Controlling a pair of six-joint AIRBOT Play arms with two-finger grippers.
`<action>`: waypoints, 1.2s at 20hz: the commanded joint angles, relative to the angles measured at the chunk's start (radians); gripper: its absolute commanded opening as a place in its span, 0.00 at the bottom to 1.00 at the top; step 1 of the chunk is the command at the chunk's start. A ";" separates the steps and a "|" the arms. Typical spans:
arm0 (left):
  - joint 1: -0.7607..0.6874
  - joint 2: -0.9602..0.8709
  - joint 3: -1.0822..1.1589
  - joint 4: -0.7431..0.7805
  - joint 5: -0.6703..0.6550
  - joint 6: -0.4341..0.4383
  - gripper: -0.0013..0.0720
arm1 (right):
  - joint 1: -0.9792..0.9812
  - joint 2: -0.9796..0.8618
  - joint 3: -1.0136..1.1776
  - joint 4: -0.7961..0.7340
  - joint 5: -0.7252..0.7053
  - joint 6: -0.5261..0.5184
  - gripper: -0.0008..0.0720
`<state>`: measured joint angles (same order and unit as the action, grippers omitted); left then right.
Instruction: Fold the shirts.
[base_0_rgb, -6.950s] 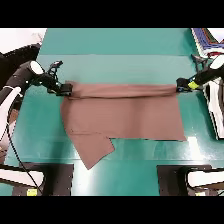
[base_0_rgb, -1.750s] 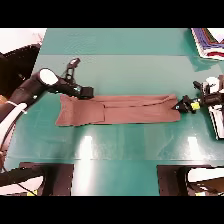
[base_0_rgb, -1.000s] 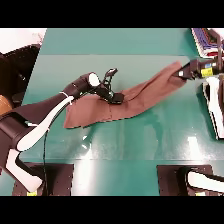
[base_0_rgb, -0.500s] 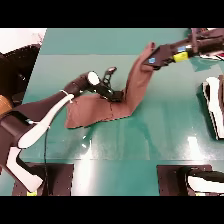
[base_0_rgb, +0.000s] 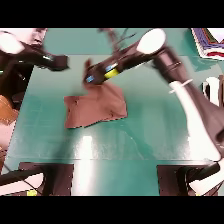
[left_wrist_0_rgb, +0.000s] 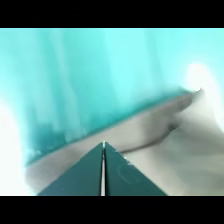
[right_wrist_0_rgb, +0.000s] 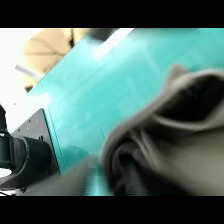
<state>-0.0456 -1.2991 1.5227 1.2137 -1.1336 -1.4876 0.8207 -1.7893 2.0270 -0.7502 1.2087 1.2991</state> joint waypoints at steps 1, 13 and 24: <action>0.140 0.135 0.000 0.052 -0.037 0.003 0.05 | 0.109 -0.107 0.025 -0.011 -0.079 -0.119 0.82; 0.170 0.159 -0.003 0.040 -0.108 0.003 0.05 | -0.393 0.176 -0.632 -0.013 -0.006 -0.048 0.70; 0.170 0.158 -0.003 0.035 -0.104 0.004 0.05 | -0.401 -0.025 -0.727 0.191 -0.072 -0.047 0.83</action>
<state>0.1238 -1.1416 1.5196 1.2495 -1.2381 -1.4841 0.3733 -1.7435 1.2663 -0.6392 1.1553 1.2640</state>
